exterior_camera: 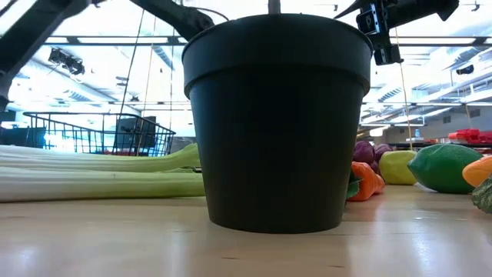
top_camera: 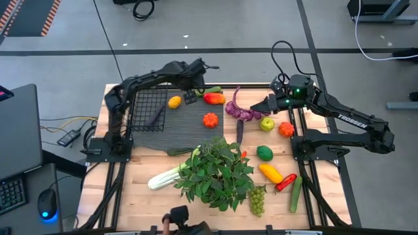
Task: Build produce basket
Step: Put the yellow lemon into the wire basket
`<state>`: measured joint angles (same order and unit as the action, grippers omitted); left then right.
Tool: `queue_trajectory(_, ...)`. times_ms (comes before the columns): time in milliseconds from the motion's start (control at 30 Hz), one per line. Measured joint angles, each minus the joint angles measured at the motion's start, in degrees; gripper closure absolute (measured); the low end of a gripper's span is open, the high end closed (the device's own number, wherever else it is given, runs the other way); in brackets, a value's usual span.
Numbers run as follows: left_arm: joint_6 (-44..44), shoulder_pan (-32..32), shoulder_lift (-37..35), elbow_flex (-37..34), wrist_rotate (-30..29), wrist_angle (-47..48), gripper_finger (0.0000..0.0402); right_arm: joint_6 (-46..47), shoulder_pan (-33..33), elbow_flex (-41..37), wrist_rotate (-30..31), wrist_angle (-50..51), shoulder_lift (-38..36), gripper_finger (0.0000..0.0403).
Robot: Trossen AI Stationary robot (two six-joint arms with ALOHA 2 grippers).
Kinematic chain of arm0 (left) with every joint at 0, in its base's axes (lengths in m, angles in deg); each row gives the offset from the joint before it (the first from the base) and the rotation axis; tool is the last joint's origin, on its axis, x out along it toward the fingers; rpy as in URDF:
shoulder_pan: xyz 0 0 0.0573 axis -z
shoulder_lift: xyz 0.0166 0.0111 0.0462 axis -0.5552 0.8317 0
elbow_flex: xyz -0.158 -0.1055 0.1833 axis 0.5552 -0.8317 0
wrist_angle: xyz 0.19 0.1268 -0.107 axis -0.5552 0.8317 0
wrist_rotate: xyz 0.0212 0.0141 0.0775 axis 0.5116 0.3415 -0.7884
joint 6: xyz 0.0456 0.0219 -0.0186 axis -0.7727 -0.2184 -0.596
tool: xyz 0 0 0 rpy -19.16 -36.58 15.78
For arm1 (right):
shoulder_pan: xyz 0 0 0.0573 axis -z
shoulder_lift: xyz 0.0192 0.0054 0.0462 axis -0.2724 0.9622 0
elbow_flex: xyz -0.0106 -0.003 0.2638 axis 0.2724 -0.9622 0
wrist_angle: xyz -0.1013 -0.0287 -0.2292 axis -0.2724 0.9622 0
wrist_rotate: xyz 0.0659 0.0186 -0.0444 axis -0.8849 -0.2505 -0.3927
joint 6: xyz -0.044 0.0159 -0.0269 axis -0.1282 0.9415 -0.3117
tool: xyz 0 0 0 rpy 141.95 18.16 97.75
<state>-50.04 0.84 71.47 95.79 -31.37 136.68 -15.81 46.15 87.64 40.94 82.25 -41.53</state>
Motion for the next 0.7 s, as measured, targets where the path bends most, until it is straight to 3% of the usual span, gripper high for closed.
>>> queue_trajectory(200,-1.58,0.44,5.7,-0.03,-7.16,5.66,0.0108,-0.21,0.0,0.0,0.01,0.0,0.0,0.0173)
queue_trajectory(700,1.52,2.03,8.51,-0.07,-10.75,12.32,0.0108,-4.79,-0.01,0.0,-3.37,-0.02,0.02,0.0173)
